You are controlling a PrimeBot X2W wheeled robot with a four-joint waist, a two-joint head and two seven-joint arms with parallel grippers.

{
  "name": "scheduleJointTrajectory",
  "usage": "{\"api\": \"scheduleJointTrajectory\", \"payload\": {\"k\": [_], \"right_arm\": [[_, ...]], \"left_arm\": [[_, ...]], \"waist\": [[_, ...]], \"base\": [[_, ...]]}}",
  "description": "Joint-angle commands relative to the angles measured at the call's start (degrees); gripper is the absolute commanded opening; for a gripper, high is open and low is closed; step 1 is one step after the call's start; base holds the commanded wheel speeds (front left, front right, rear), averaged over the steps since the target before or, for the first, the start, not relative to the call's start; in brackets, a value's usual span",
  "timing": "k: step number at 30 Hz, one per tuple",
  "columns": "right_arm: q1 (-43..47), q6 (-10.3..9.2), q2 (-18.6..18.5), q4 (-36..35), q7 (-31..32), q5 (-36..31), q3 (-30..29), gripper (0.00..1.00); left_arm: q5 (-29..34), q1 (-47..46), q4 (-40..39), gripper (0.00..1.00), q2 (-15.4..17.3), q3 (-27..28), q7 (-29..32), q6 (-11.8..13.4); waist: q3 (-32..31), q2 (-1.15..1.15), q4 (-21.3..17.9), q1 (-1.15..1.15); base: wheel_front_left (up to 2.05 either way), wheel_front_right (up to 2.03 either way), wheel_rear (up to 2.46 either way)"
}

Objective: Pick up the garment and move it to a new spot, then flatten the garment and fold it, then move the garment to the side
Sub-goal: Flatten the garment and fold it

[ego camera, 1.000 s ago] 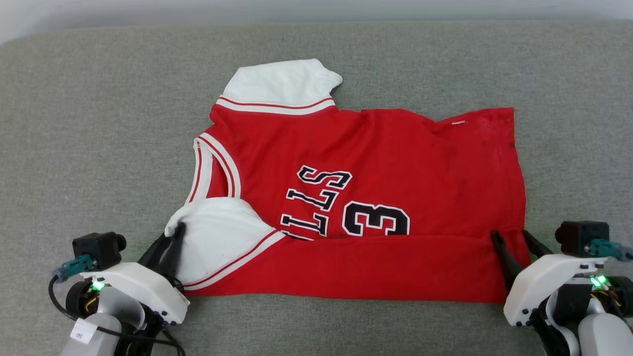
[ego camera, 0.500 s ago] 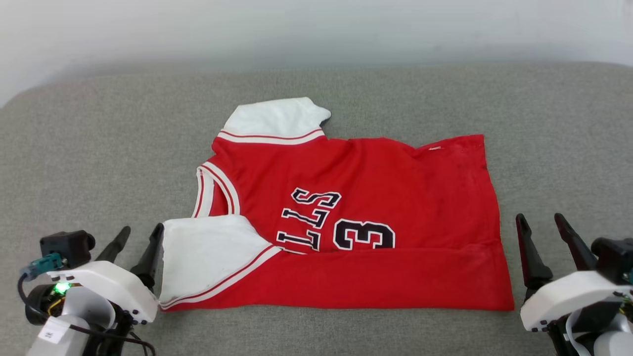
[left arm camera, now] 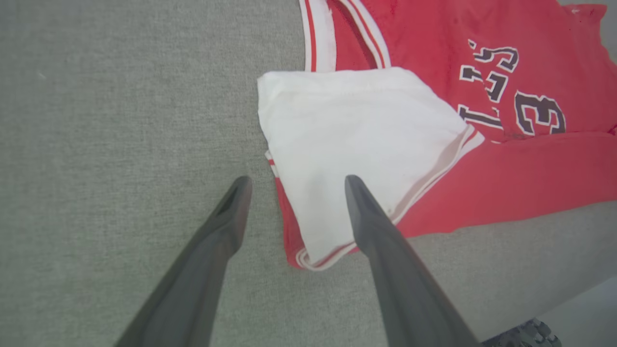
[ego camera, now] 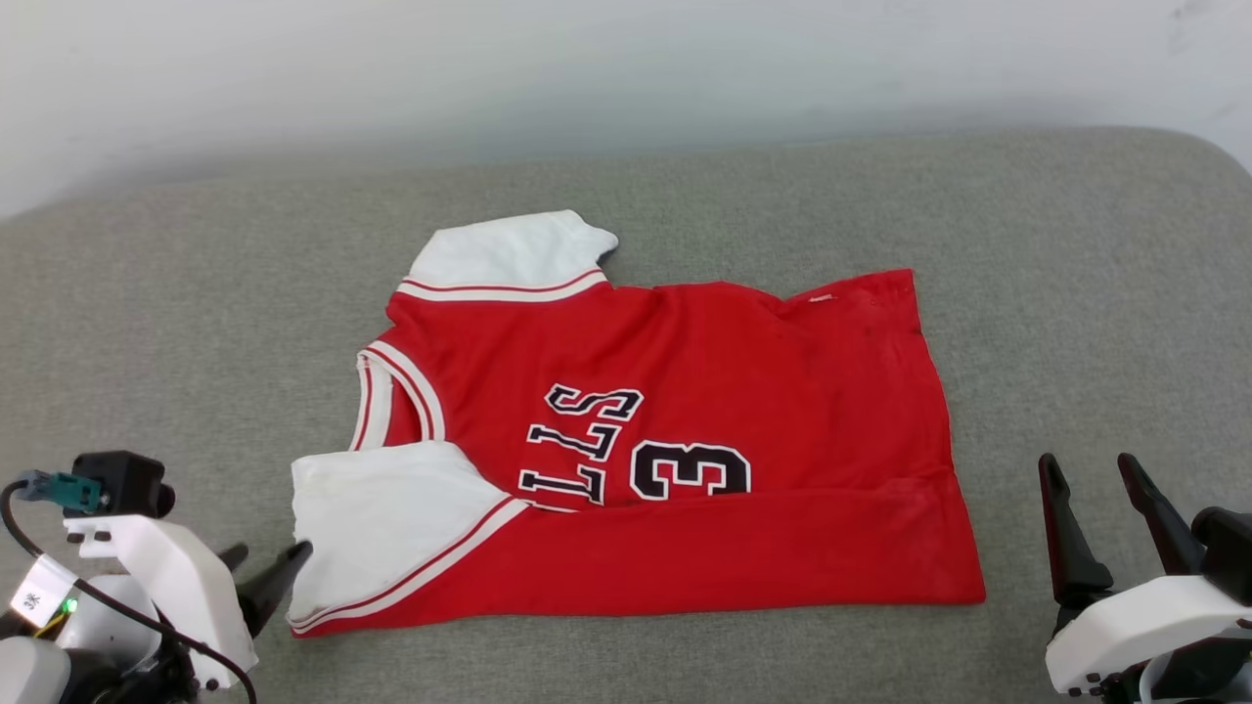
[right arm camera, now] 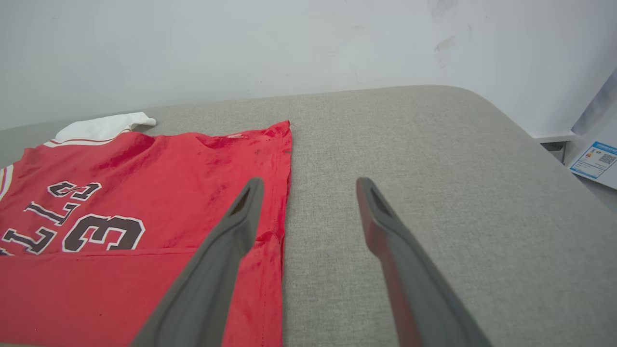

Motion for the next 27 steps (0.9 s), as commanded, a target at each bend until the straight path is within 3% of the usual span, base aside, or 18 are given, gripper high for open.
{"api": "scheduleJointTrajectory", "payload": {"k": [1, 5, 12, 13, 14, 16, 19, 27], "right_arm": [[0.13, -0.04, 0.22, -0.27, 0.06, 1.03, 0.27, 1.00], [-0.67, -0.04, 0.23, 0.42, -0.12, 2.52, 1.03, 1.00], [-2.28, -0.04, 0.21, 2.36, 0.01, 4.32, 0.88, 1.00], [-2.29, -0.04, 0.22, 2.67, 0.34, 4.63, 0.79, 1.00], [-2.18, -0.03, 0.22, 2.90, 0.85, 4.75, 0.63, 1.00], [-2.22, -0.04, 0.22, 3.30, 2.32, 5.16, 0.28, 1.00], [-2.17, -0.04, 0.22, 3.35, 4.54, 5.23, -0.13, 1.00], [-1.30, -0.04, -0.15, 2.27, 22.51, 6.03, 0.29, 1.00]], "left_arm": [[-1.93, 1.28, -0.96, 1.00, 0.53, 0.09, 3.07, 1.09], [-3.95, 2.62, -0.77, 1.00, 1.58, -0.15, 7.68, 3.39], [-6.00, 2.57, 2.55, 1.00, -1.33, -3.40, 11.70, 3.05], [-6.28, 2.72, 3.03, 0.80, -1.88, -4.09, 12.42, 2.78], [-6.82, 2.78, 3.50, 0.44, -2.49, -4.78, 13.31, 2.60], [-6.92, 2.36, 3.75, 0.00, -3.20, -5.42, 13.34, 1.89], [-6.78, 1.76, 3.61, 0.00, -3.69, -5.37, 12.32, 1.38], [-4.48, 0.70, 0.27, 0.00, -2.13, -3.42, 8.20, 1.31]], "waist": [[1.08, 0.00, -0.86, 0.01], [2.92, 0.00, -2.10, 0.01], [5.30, 0.00, -3.28, 0.01], [5.40, 0.00, -3.27, 0.01], [5.44, 0.00, -3.27, 0.01], [5.40, 0.00, -3.16, 0.01], [5.16, 0.00, -2.93, 0.01], [3.71, 0.00, -1.39, 0.01]], "base": [[0.00, 0.00, 0.00], [0.00, 0.00, 0.00], [0.00, 0.00, 0.00], [0.00, 0.00, 0.00], [0.00, 0.00, 0.00], [0.00, 0.00, 0.00], [0.00, 0.00, 0.00], [0.00, 0.00, 0.00]]}}
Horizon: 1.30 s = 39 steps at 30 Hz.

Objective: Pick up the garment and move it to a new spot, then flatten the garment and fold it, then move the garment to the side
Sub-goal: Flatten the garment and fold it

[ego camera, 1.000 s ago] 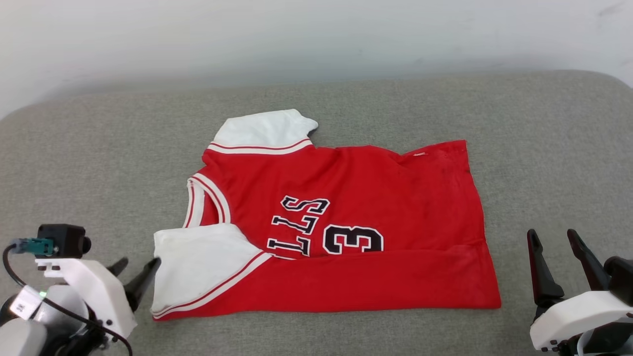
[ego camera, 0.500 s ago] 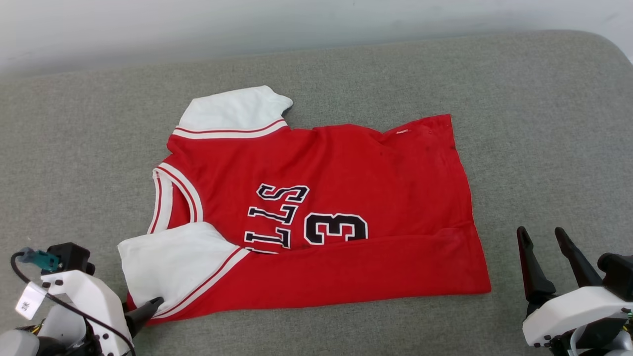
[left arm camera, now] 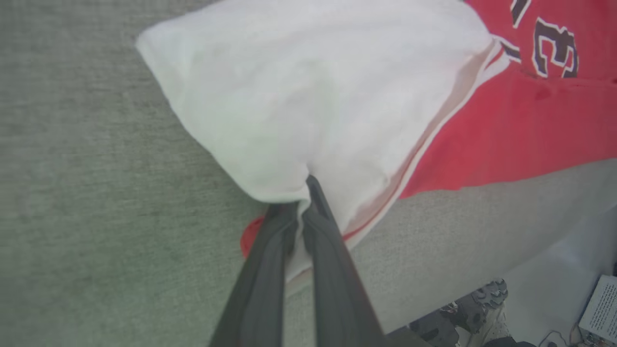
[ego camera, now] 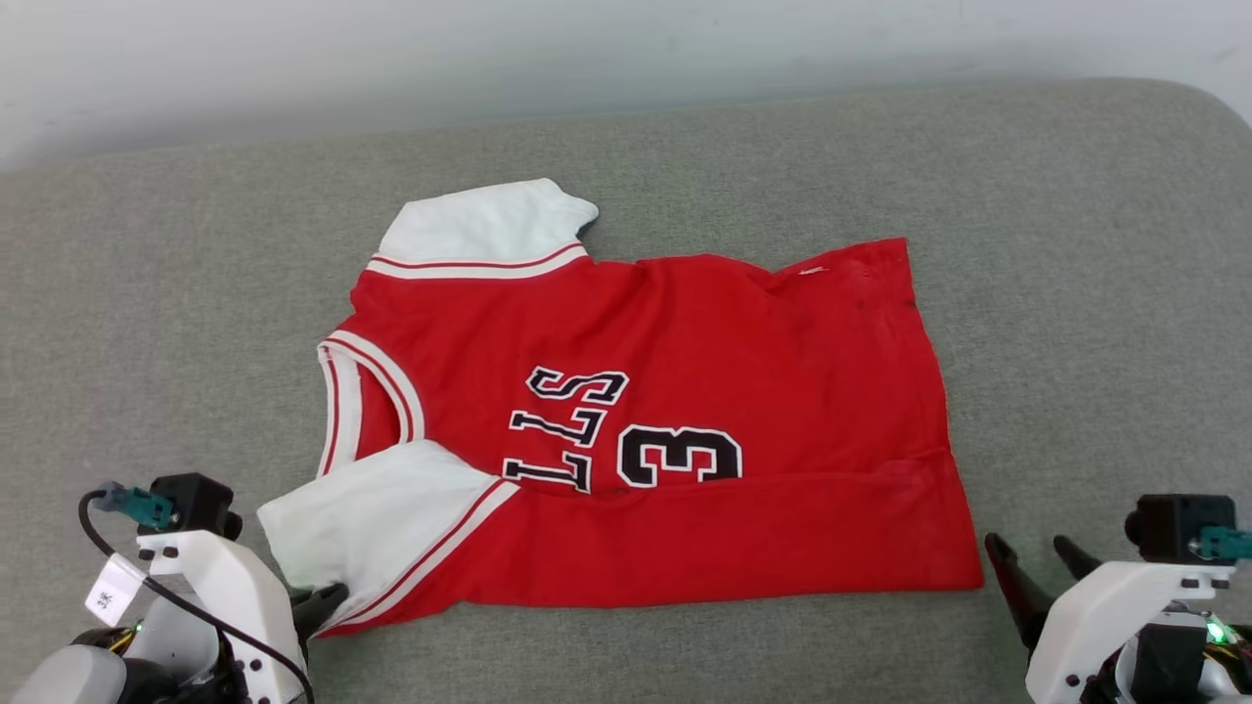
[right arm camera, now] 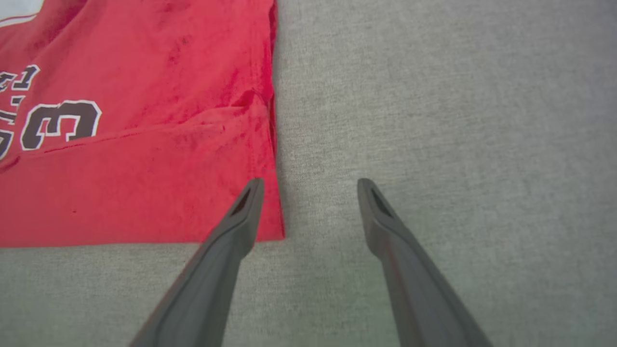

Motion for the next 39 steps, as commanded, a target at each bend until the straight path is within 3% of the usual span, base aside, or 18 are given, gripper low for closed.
{"api": "scheduleJointTrajectory", "payload": {"k": [1, 8, 20, 21, 22, 35, 39], "right_arm": [[-0.40, -0.03, -0.38, -0.60, 1.94, 0.19, 0.26, 1.00], [-3.22, -0.03, -1.62, -1.51, 12.67, 0.79, 2.90, 1.00], [-6.84, 0.05, -1.87, 9.86, 18.29, 2.93, 7.86, 1.00], [-7.01, 0.05, -1.81, 10.22, 18.20, 3.19, 8.19, 0.29], [-7.30, 0.05, -1.92, 10.43, 17.80, 3.51, 8.26, 0.00], [-8.68, -0.03, -5.46, 5.47, 13.56, 5.46, 7.81, 0.00], [-6.84, -0.03, -6.09, 3.79, 13.45, 6.13, 7.89, 0.00]], "left_arm": [[0.53, 0.30, -0.70, 0.00, 0.21, 0.14, -0.46, 0.20], [2.31, -0.81, -4.89, 0.00, 0.75, 0.53, -1.91, 1.09], [3.32, -1.98, -6.23, 0.00, -0.25, -0.35, -3.45, 0.54], [3.21, -2.02, -6.09, 0.00, -0.37, -0.43, -3.49, 0.46], [3.10, -2.03, -5.96, 0.00, -0.49, -0.47, -3.64, 0.48], [3.34, -0.45, -5.96, 0.00, -1.80, 0.10, -8.34, -1.29], [3.67, 1.21, -6.85, 0.00, -1.99, 0.18, -9.28, -0.60]], "waist": [[-0.10, 0.00, 0.43, 0.00], [0.98, 0.00, 2.17, 0.00], [3.30, 0.00, 3.87, 0.00], [3.36, 0.00, 3.90, 0.00], [3.39, 0.00, 3.93, 0.00], [-0.53, 0.00, 4.37, 0.00], [-2.86, 0.00, 4.56, 0.00]], "base": [[0.00, 0.00, 0.00], [0.00, 0.00, 0.00], [0.00, 0.00, 0.00], [0.00, 0.00, 0.00], [0.00, 0.00, 0.00], [0.00, 0.00, 0.00], [0.00, 0.00, 0.00]]}}
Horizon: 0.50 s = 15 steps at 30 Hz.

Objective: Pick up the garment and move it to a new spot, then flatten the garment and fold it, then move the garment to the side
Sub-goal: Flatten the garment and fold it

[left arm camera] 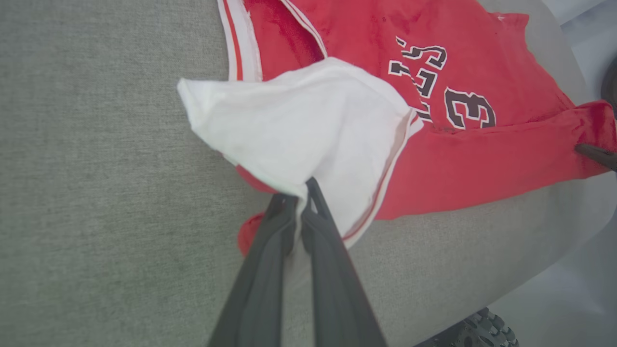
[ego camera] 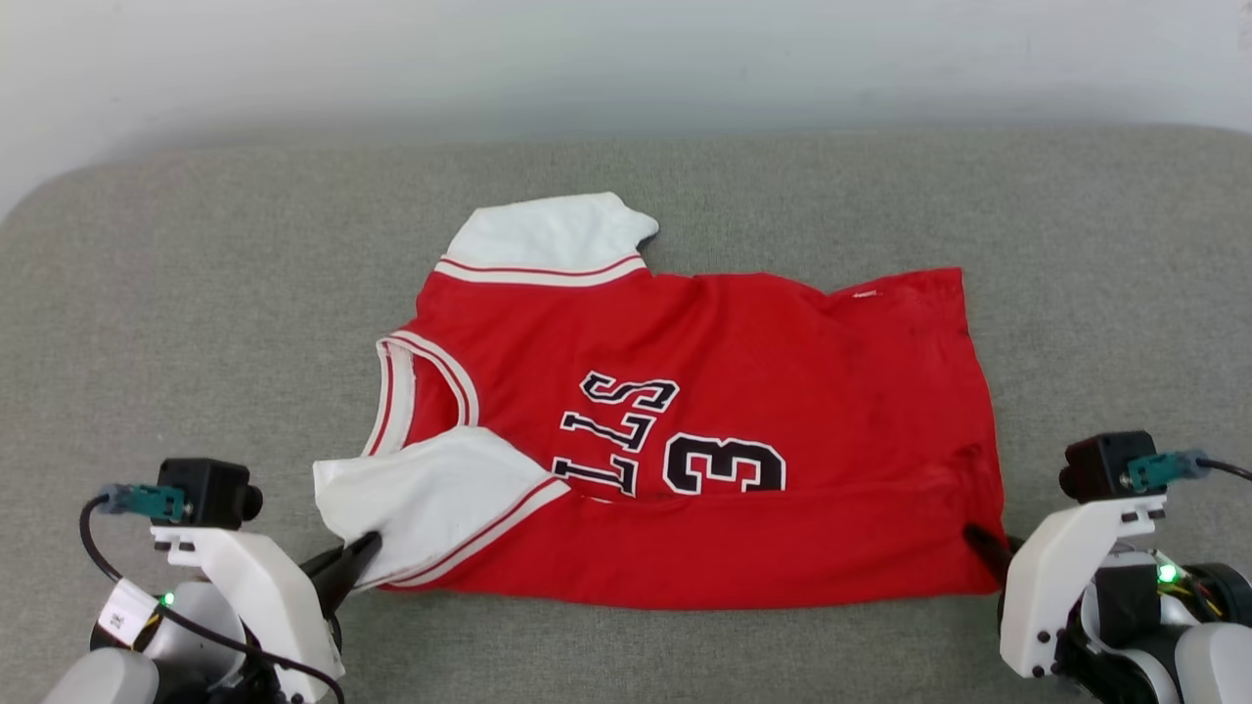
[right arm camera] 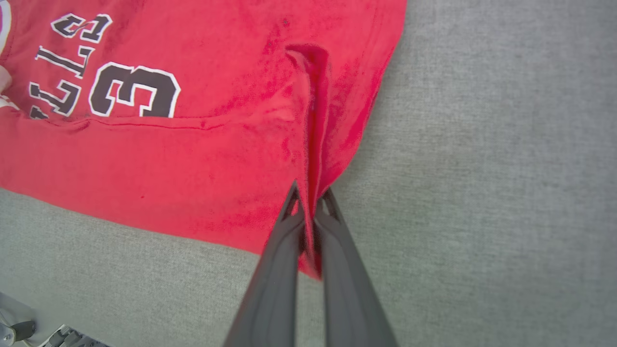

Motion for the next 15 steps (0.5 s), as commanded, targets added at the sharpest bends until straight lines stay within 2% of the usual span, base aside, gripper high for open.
{"api": "scheduleJointTrajectory", "payload": {"k": [1, 15], "right_arm": [[1.27, -0.02, -0.42, -0.58, 0.00, 0.26, -0.15, 0.00], [12.04, -0.02, -0.73, -5.04, 3.01, 2.57, -1.76, 0.00]], "left_arm": [[0.36, 1.27, -0.41, 0.00, -0.12, -0.04, -0.25, 0.49], [-1.43, 13.84, -4.93, 0.00, 1.00, 1.71, -0.49, 6.11]], "waist": [[-1.74, 0.00, 0.17, 0.00], [-10.14, 0.00, 1.04, 0.00]], "base": [[0.00, 0.00, 0.00], [0.00, 0.00, 0.00]]}}
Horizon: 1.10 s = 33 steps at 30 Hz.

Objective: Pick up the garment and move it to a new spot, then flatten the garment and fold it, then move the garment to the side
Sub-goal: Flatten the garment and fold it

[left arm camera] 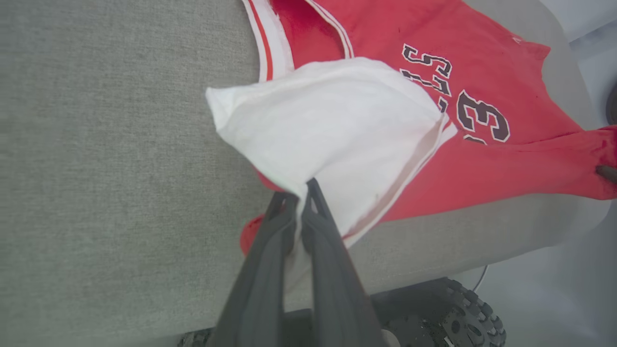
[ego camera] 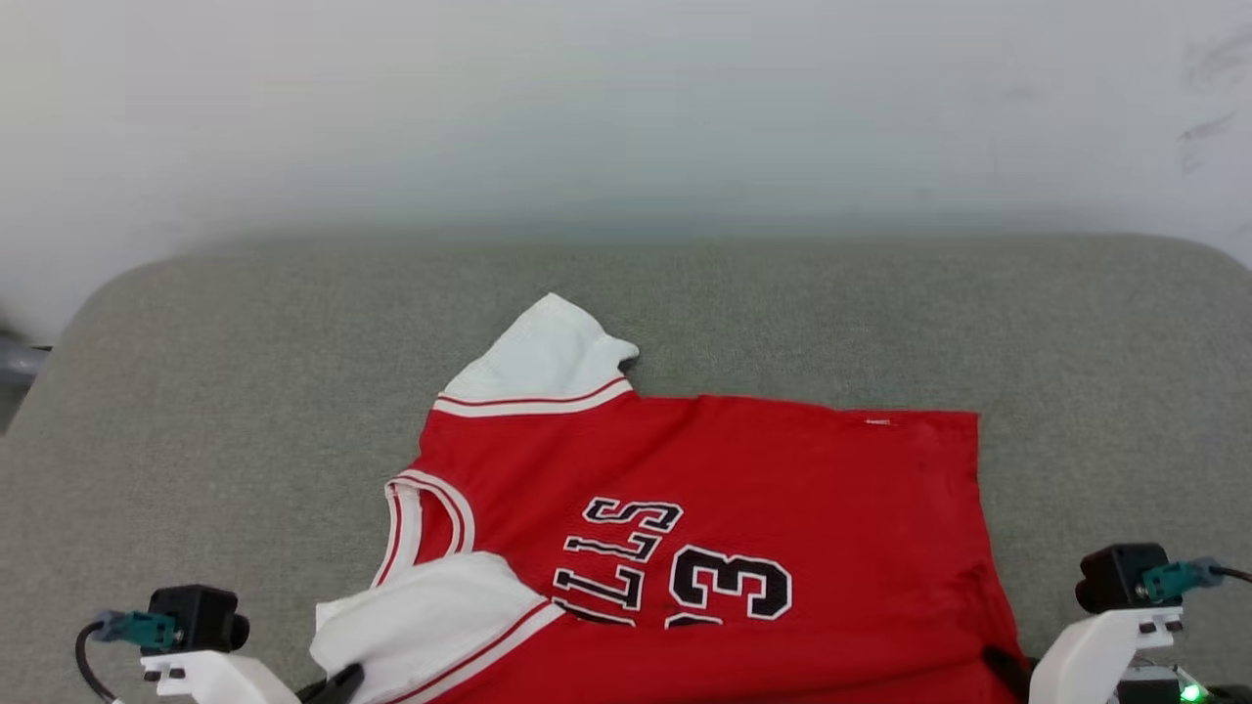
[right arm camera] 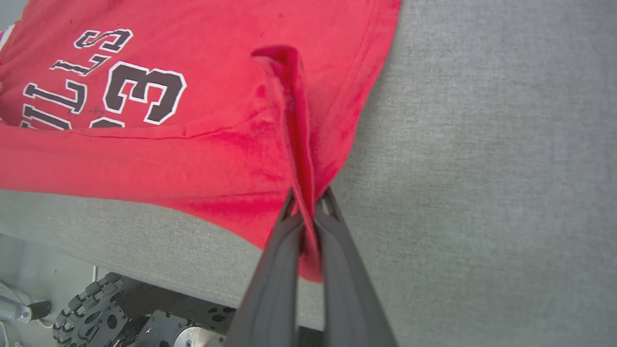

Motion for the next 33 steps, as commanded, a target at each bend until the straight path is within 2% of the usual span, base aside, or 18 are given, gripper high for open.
{"api": "scheduleJointTrajectory", "payload": {"k": [1, 6, 11, 12, 13, 14, 15, 22, 28, 33], "right_arm": [[1.61, -0.02, 0.27, -0.92, 0.60, 0.38, -0.34, 0.00], [5.17, -0.02, 1.05, -1.99, 1.54, 0.67, -1.23, 0.00], [7.02, -0.02, 2.40, 0.13, -0.40, -0.14, -1.63, 0.00], [7.15, -0.02, 2.76, 1.03, -0.95, -0.05, -1.75, 0.15], [7.23, -0.02, 3.13, 1.78, -1.53, 0.15, -1.76, 0.42], [7.14, -0.02, 3.19, 2.41, -2.32, 0.19, -1.71, 1.00], [6.93, -0.02, 3.18, 2.99, -3.35, 0.22, -1.78, 1.00], [5.33, -0.02, 3.76, 3.10, -12.63, -0.52, -1.76, 1.00], [2.57, -0.02, 4.41, 0.60, -25.72, -3.93, -3.30, 1.00], [0.06, -0.02, 5.18, -0.65, -32.37, -8.13, -4.53, 1.00]], "left_arm": [[-0.49, 1.67, -0.59, 0.00, 0.40, 0.50, 0.20, 0.61], [-1.29, 4.47, -0.59, 0.00, -0.12, 0.18, 0.65, 1.60], [-0.68, 3.24, 2.56, 0.00, -1.93, -1.47, -0.12, 1.09], [-0.73, 2.88, 3.43, 0.09, -2.39, -2.02, 0.13, 0.96], [-0.64, 2.38, 4.22, 0.28, -2.77, -2.19, -0.10, 0.67], [-0.52, 1.75, 4.94, 0.85, -3.18, -2.36, -0.45, 0.40], [-0.51, 1.31, 5.55, 1.00, -3.55, -2.61, -0.70, 0.15], [1.58, -1.24, 8.19, 1.00, -3.81, -2.77, -3.48, -1.26], [5.60, -4.54, 7.83, 1.00, -3.81, -1.47, -10.05, -1.93], [9.88, -7.62, 6.60, 1.00, -4.52, -0.65, -16.82, -1.34]], "waist": [[-0.66, 0.00, 0.31, 0.01], [-0.82, 0.00, 0.38, 0.01], [-0.49, 0.00, 0.25, 0.01], [-0.42, 0.00, 0.20, 0.01], [-0.35, 0.00, 0.12, 0.01], [-0.30, 0.00, 0.07, 0.01], [-0.23, 0.00, 0.04, 0.01], [-0.23, 0.00, -0.22, 0.01], [-0.49, 0.00, -0.65, 0.01], [0.10, 0.00, -1.34, 0.01]], "base": [[0.00, 0.00, 0.00], [0.00, 0.00, 0.00], [0.00, 0.00, 0.00], [0.00, 0.00, 0.00], [0.00, 0.00, 0.00], [0.00, 0.00, 0.00], [0.00, 0.00, 0.00], [0.00, 0.00, 0.00], [0.00, 0.00, 0.00], [0.00, 0.00, 0.00]]}}
